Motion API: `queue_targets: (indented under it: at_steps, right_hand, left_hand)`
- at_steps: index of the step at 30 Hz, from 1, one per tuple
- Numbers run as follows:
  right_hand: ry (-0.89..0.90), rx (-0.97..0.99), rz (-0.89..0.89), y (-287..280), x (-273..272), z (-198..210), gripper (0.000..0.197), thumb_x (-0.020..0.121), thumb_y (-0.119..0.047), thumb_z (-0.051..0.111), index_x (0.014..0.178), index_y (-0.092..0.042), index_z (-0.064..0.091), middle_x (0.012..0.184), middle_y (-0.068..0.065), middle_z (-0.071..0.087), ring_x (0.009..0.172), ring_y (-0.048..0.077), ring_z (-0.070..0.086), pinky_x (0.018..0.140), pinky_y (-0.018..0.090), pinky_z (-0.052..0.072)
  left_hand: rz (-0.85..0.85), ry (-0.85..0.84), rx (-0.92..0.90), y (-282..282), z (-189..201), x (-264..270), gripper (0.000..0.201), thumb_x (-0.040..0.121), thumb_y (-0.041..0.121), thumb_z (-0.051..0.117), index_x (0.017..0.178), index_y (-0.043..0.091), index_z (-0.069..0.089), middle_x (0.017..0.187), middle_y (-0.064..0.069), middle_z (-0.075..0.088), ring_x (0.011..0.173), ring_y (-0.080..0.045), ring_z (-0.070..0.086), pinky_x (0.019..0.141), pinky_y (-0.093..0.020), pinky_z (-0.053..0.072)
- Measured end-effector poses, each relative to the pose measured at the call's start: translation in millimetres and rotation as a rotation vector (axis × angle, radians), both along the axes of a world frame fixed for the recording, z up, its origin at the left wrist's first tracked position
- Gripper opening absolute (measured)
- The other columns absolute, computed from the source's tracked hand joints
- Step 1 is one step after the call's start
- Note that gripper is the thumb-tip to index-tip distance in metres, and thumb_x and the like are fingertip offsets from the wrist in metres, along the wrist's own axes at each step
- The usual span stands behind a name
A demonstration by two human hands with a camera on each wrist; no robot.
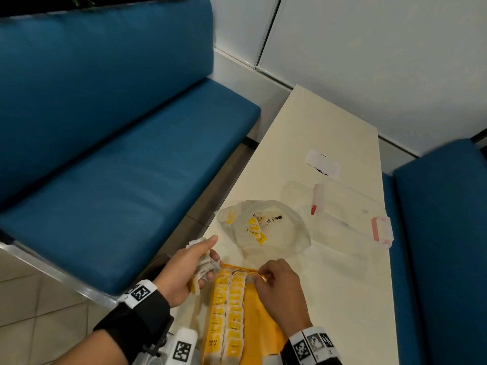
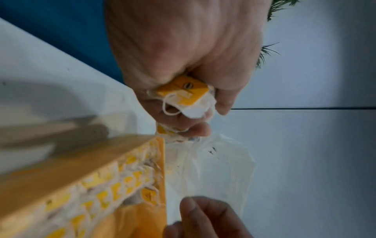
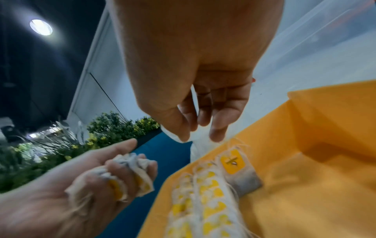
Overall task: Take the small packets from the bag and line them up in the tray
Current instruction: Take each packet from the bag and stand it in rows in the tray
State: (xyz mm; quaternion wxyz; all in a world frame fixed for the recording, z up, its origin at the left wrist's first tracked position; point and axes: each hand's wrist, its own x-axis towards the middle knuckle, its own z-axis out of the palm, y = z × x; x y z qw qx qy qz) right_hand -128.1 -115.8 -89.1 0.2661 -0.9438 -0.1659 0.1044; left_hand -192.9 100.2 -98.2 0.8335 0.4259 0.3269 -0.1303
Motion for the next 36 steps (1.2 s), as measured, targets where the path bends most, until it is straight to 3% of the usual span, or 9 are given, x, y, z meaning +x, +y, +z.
queue_targets:
  at_steps: [3, 7, 10, 13, 18, 23, 27, 31, 36]
  right_hand:
    - [0.047, 0.165, 0.145, 11.5, -10.8, 22.6, 0.013, 0.083, -0.025, 0.076, 0.085, -0.032, 0.065, 0.087, -0.013, 0.058, 0.079, 0.005, 0.062, 0.070, 0.012, 0.048]
    - [0.143, 0.304, 0.224, 29.6, -22.0, 42.2, 0.018, 0.075, -0.032, 0.081, 0.089, -0.027, 0.071, 0.091, -0.013, 0.062, 0.075, 0.009, 0.064, 0.070, 0.020, 0.053]
    - [0.239, 0.312, 0.129, 35.2, -24.7, 42.8, 0.026, 0.071, -0.036, 0.085, 0.089, -0.028, 0.068, 0.092, -0.008, 0.064, 0.071, 0.009, 0.062, 0.067, 0.017, 0.052]
    - [0.298, 0.299, 0.045, 35.7, -26.9, 38.4, 0.022, 0.073, -0.033, 0.084, 0.084, -0.028, 0.066, 0.088, -0.006, 0.066, 0.065, 0.005, 0.057, 0.065, 0.019, 0.051]
    - [0.402, 0.402, -0.059, 32.1, -23.9, 38.8, 0.013, 0.084, -0.016, 0.075, 0.079, -0.017, 0.062, 0.071, 0.006, 0.071, 0.066, 0.020, 0.072, 0.055, 0.029, 0.051]
    - [0.442, 0.529, -0.141, 26.1, -24.2, 43.5, 0.012, 0.087, -0.001, 0.066, 0.083, -0.007, 0.056, 0.072, 0.001, 0.064, 0.066, 0.028, 0.075, 0.051, 0.029, 0.051]
    - [0.366, 0.515, -0.137, 16.4, -19.9, 43.3, 0.012, 0.081, 0.003, 0.068, 0.080, -0.009, 0.063, 0.077, 0.016, 0.066, 0.062, 0.018, 0.066, 0.058, 0.029, 0.048]
    - [0.297, 0.483, -0.142, 4.4, -14.1, 44.2, 0.017, 0.077, 0.006, 0.071, 0.077, -0.012, 0.070, 0.078, 0.007, 0.069, 0.065, 0.008, 0.058, 0.062, 0.020, 0.049]
    - [0.269, 0.338, -0.169, -15.4, -4.6, 30.8, 0.026, 0.079, 0.003, 0.069, 0.076, -0.022, 0.073, 0.076, -0.001, 0.072, 0.066, 0.006, 0.061, 0.062, 0.020, 0.051]
  left_hand:
    - [0.092, 0.006, -0.125, -9.7, 4.5, 9.4, 0.041, 0.092, 0.050, 0.068, 0.088, 0.009, 0.062, 0.090, -0.018, 0.064, 0.056, -0.017, 0.054, 0.043, -0.023, 0.043]
    - [0.214, -0.012, -0.249, -24.8, 9.6, 20.4, 0.037, 0.095, 0.043, 0.066, 0.094, 0.006, 0.061, 0.088, -0.018, 0.064, 0.061, -0.021, 0.062, 0.051, -0.029, 0.054]
    - [0.276, -0.016, -0.296, -34.9, 14.6, 23.7, 0.035, 0.097, 0.041, 0.064, 0.089, 0.006, 0.062, 0.083, -0.017, 0.063, 0.062, -0.023, 0.064, 0.058, -0.034, 0.057]
    - [0.314, -0.031, -0.305, -40.1, 13.5, 24.4, 0.035, 0.097, 0.042, 0.065, 0.094, 0.008, 0.063, 0.087, -0.016, 0.064, 0.072, -0.024, 0.067, 0.066, -0.039, 0.059]
    - [0.337, -0.074, -0.234, -42.2, 6.8, 21.2, 0.034, 0.097, 0.042, 0.064, 0.101, 0.008, 0.063, 0.095, -0.015, 0.066, 0.084, -0.024, 0.069, 0.070, -0.038, 0.059]
    - [0.346, -0.090, -0.225, -38.0, 4.0, 15.6, 0.030, 0.098, 0.042, 0.061, 0.092, 0.012, 0.064, 0.091, -0.013, 0.068, 0.079, -0.021, 0.069, 0.070, -0.036, 0.055]
    - [0.341, -0.108, -0.218, -34.9, 1.6, 9.7, 0.028, 0.100, 0.039, 0.060, 0.091, 0.012, 0.064, 0.095, -0.014, 0.068, 0.082, -0.023, 0.068, 0.073, -0.036, 0.057]
    - [0.327, -0.113, -0.218, -33.4, 2.2, 6.1, 0.029, 0.101, 0.037, 0.059, 0.092, 0.010, 0.064, 0.092, -0.014, 0.067, 0.078, -0.022, 0.067, 0.072, -0.036, 0.059]
    - [0.293, -0.110, -0.194, -31.2, 4.7, 3.8, 0.030, 0.101, 0.037, 0.059, 0.091, 0.009, 0.064, 0.091, -0.015, 0.067, 0.076, -0.022, 0.067, 0.067, -0.034, 0.059]
